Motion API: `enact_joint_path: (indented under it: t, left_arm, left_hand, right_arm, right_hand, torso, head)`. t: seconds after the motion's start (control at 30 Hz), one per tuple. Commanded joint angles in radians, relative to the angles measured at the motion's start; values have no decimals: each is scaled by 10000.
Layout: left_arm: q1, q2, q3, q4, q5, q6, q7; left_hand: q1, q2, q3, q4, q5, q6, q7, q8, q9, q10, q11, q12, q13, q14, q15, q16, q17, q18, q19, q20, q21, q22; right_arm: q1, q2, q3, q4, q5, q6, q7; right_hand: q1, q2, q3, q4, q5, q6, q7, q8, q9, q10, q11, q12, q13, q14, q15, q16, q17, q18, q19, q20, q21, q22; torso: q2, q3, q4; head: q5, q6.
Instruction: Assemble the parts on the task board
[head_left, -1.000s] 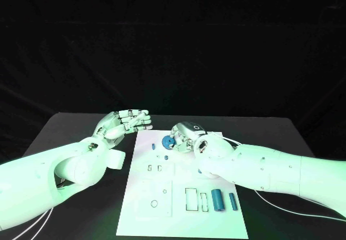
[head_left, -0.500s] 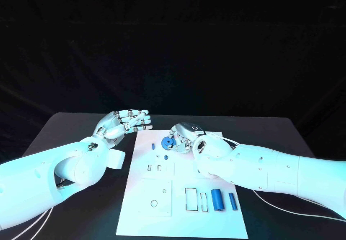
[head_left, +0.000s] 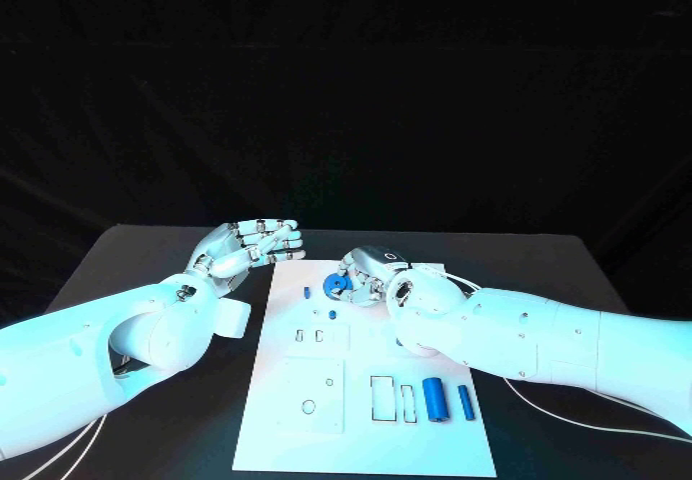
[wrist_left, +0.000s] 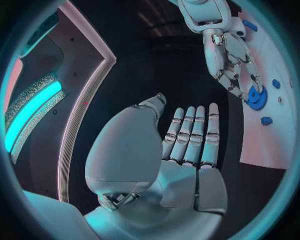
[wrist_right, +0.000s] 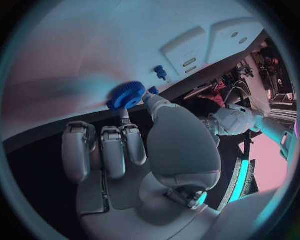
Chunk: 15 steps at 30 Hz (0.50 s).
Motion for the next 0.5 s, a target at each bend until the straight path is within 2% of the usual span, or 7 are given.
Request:
enact_joint_path:
  t: [0.03, 0.5]
  left_arm:
    - [12, 19, 9, 10, 19, 180, 50]
    - [12, 1, 9, 18, 17, 170, 55]
  left_hand:
    - [60, -3, -46, -2, -36, -53, 469, -21, -9, 14, 46, -35, 10, -58, 14, 22, 9, 77, -84, -4, -69, -12]
    - [57, -2, -51, 0, -35, -55, 471, -21, -10, 13, 48, -37, 9, -66, 16, 25, 13, 76, -90, -3, -70, -13]
  right_arm:
    - [-38, -30, -32, -1, 156, 534, 58]
    - [-38, -287, -38, 215, 163, 620, -67]
  right_hand:
    - [-100, 24, -7, 3, 70, 79, 17, -35, 15, 26, 21, 28, 1114, 942, 40, 57, 2151, -160, 29, 44, -50, 1003]
    - [-204, 73, 31, -12, 213, 132, 3, -41, 33, 74, 9, 70, 1176, 949, 31, 64, 2184, -172, 60, 37, -18, 1050]
  torso:
    - [-2, -4, 0]
    - [5, 9, -8]
  head:
    - [-5, -6]
    - [4, -20]
